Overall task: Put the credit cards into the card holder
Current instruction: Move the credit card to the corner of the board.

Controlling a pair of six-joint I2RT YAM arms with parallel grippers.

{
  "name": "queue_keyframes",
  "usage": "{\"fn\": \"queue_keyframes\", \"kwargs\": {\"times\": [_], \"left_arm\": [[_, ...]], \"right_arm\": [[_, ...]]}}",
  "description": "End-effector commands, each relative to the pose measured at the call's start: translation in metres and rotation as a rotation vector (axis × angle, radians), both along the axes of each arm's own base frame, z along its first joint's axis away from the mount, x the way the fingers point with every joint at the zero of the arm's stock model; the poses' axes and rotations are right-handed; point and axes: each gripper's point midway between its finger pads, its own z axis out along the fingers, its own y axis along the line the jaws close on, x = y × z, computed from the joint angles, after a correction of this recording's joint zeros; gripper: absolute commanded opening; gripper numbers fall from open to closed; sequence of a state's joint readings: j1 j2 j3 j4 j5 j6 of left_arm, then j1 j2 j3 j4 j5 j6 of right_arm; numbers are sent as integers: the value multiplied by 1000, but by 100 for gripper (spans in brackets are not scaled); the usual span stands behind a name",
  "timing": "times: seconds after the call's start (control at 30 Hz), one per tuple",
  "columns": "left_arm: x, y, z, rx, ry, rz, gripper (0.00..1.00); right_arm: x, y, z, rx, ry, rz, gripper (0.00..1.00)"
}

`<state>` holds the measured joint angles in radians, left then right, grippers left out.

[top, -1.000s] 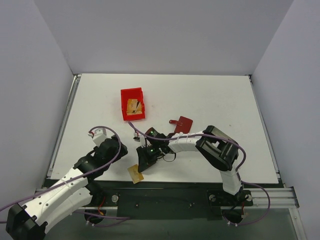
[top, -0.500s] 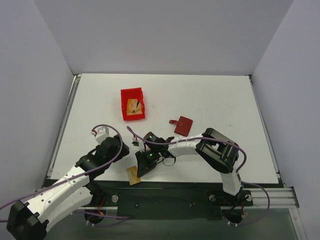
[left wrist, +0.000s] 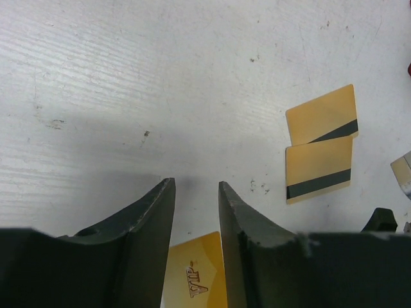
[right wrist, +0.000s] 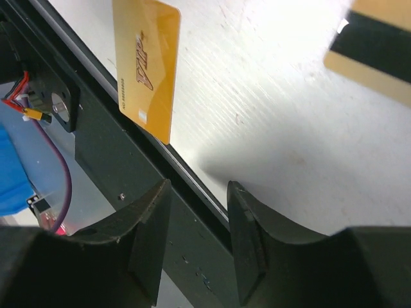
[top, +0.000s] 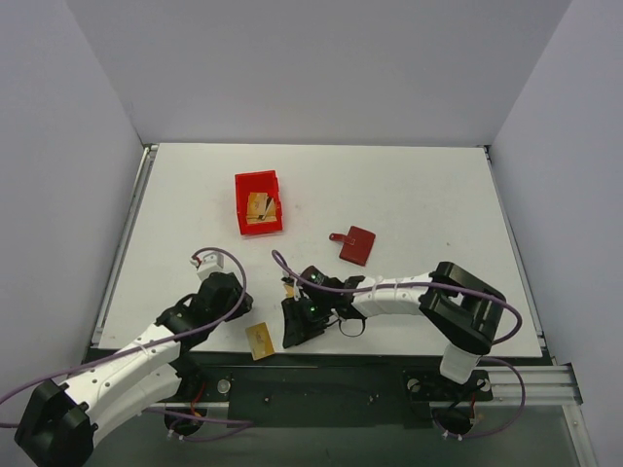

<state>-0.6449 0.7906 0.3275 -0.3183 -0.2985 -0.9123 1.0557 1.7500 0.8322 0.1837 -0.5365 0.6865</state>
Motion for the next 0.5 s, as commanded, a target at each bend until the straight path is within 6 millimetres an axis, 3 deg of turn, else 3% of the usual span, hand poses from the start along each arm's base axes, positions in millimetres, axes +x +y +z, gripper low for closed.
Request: {"fn": "queue_keyframes", "kwargs": {"times": [0.0, 0.23, 0.33, 0.47], "left_arm": [[6, -11, 12, -57, -59, -40, 39], [4, -12, 8, -40, -56, -73, 23], [1, -13, 4, -36, -41, -90, 2], [-5, -9, -6, -12, -8, -91, 0]], "right_arm": [[-6, -10, -3, -50, 14, -116, 39], [-24, 3, 5, -19, 31, -150, 49], [-25, 9, 6, 0, 53, -208, 51], [-26, 14, 0, 17, 71, -274, 51]]}}
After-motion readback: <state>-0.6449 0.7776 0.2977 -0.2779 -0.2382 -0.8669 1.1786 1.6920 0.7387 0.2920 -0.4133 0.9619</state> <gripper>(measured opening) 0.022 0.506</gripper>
